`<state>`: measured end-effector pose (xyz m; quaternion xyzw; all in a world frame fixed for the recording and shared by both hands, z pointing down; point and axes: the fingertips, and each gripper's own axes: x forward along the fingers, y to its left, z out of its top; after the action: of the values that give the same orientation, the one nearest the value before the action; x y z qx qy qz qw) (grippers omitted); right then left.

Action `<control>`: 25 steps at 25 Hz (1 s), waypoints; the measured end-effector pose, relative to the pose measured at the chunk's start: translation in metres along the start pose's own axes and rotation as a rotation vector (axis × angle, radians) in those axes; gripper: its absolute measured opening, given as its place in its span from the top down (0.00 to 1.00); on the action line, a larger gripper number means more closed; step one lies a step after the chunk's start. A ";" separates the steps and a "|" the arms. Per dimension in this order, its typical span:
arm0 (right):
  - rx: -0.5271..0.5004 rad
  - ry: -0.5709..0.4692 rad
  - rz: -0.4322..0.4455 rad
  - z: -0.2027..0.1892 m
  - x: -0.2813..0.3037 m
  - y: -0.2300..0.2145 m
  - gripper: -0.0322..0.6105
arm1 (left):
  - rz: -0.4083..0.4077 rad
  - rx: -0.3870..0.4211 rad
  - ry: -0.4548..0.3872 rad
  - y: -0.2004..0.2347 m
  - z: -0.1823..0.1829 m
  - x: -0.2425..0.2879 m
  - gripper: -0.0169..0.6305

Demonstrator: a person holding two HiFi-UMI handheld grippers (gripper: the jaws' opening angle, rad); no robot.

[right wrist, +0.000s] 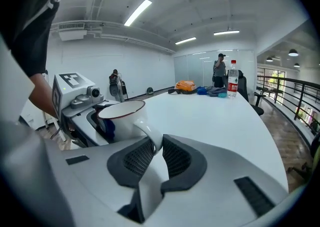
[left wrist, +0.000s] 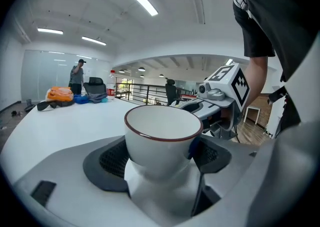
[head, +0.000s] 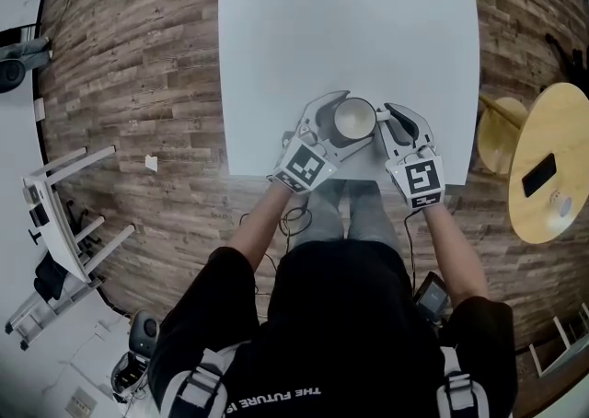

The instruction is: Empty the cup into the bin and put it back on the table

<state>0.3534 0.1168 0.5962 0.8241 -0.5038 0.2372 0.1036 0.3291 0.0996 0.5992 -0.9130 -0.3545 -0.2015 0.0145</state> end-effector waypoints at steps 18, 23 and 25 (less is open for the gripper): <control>0.041 -0.242 0.231 0.153 -0.088 0.087 0.87 | 0.169 0.038 -0.244 -0.048 0.158 -0.143 0.34; 0.029 -0.245 0.364 0.204 -0.065 0.165 0.87 | 0.355 -0.036 -0.278 -0.032 0.163 -0.236 0.34; 0.030 -0.238 0.438 0.216 -0.058 0.207 0.87 | 0.432 -0.059 -0.304 -0.034 0.155 -0.278 0.34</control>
<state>0.2111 -0.0236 0.3659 0.7187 -0.6757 0.1626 -0.0225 0.1768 -0.0274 0.3476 -0.9873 -0.1434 -0.0644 -0.0226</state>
